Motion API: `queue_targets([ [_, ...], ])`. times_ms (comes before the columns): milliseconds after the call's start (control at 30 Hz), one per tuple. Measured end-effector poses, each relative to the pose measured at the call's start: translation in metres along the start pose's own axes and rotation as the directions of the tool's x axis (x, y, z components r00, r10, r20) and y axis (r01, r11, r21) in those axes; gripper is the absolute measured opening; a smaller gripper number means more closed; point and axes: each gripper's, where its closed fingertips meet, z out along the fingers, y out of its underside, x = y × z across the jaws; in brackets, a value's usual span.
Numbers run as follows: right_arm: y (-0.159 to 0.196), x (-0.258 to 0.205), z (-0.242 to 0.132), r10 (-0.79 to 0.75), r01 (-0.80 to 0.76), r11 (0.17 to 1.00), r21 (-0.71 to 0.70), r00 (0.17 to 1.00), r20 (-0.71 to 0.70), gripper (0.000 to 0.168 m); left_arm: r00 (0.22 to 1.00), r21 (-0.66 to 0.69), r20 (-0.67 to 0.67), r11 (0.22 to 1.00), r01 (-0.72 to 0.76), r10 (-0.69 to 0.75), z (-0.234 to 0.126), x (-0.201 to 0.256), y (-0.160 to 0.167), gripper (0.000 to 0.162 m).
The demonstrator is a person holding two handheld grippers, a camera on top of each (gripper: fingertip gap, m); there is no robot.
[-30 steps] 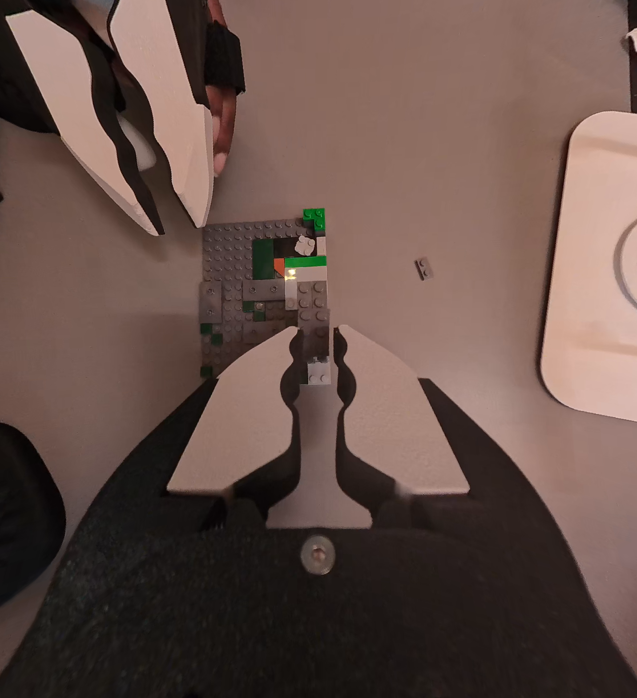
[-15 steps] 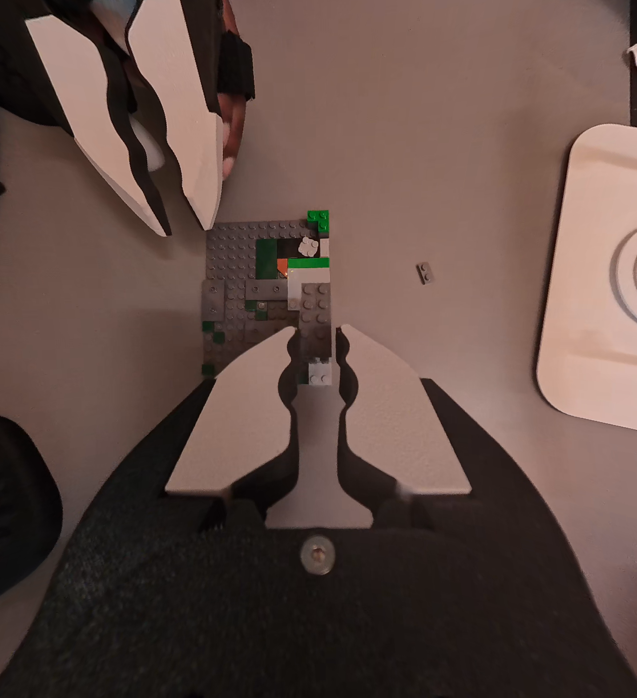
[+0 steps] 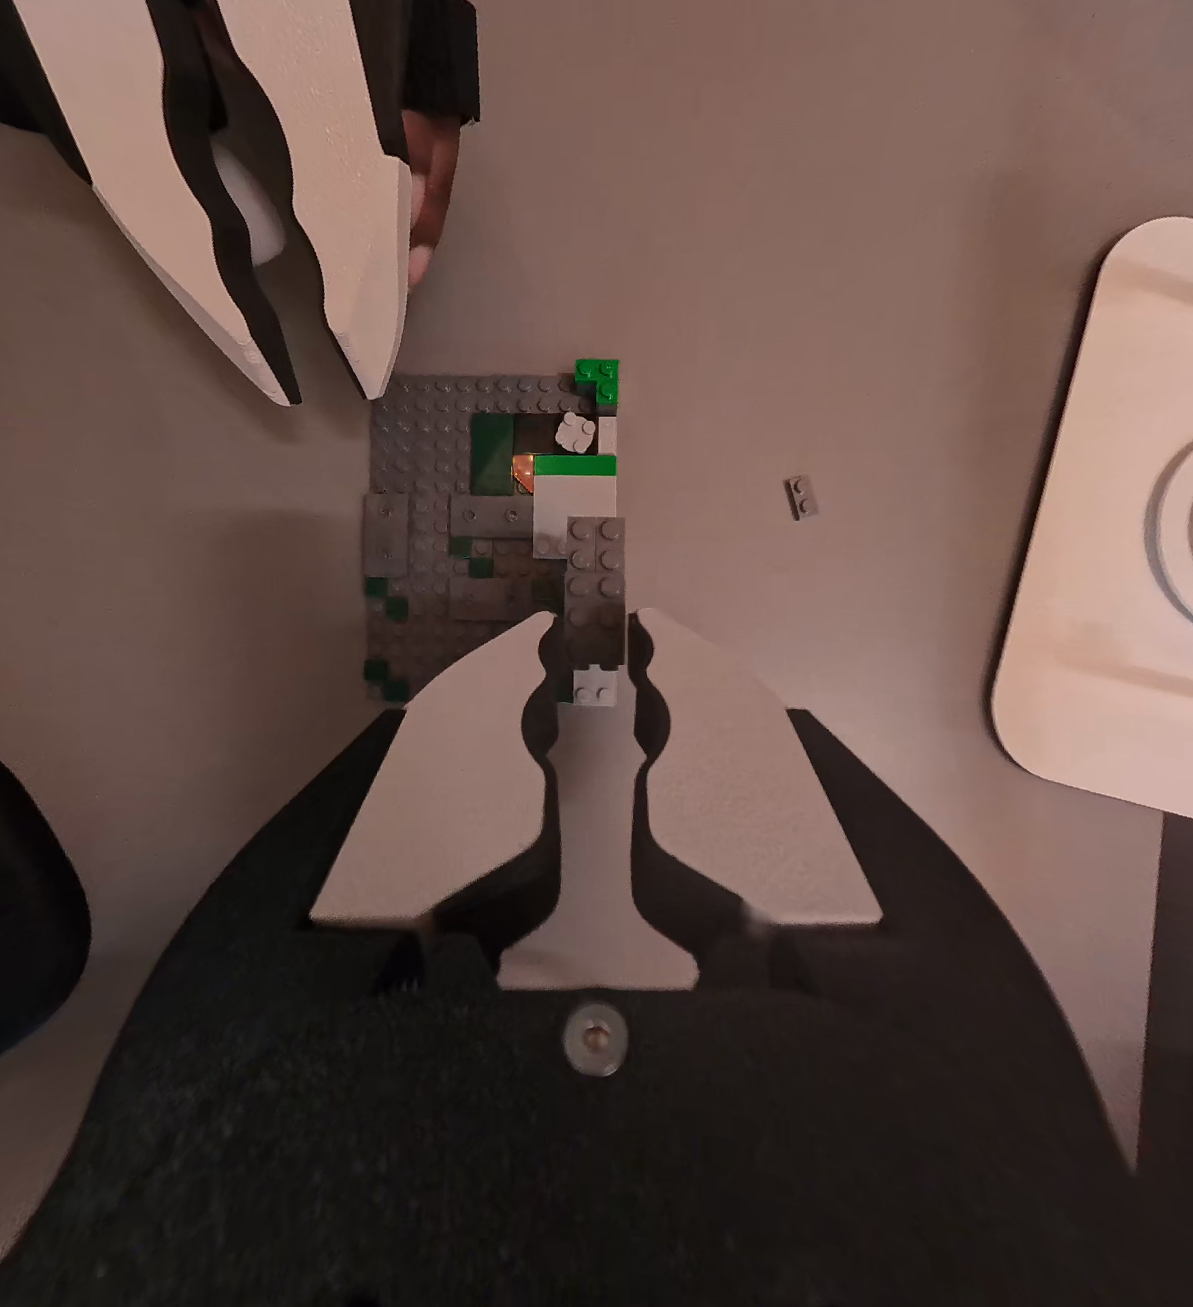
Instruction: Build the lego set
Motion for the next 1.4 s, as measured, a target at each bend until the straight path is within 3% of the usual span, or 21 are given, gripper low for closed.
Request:
queue_targets([
  [600, -0.005, -0.001, -0.001, 0.005, -0.006, 0.999, 0.038, 0.999, 0.036, 0.022, 1.000, -0.012, -0.011, 1.000, 0.002, -0.002, 0.002, 0.002, 0.004, 0.020],
  [933, -0.006, 0.012, -0.043, 0.116, -0.101, 0.970, 0.220, 0.992, -0.055, 0.023, 1.000, -0.014, -0.011, 1.000, 0.005, -0.005, 0.003, 0.001, 0.005, 0.019],
  [1167, 0.022, -0.003, -0.020, 0.145, -0.116, 0.964, 0.238, 0.983, -0.109, 0.031, 1.000, -0.007, 0.012, 1.000, 0.011, -0.011, 0.003, -0.004, 0.004, 0.019],
  [1400, 0.024, 0.003, 0.011, 0.183, -0.121, 0.922, 0.369, 0.973, -0.139, 0.037, 1.000, -0.010, 0.016, 1.000, 0.021, -0.021, 0.005, -0.005, 0.005, 0.019],
])
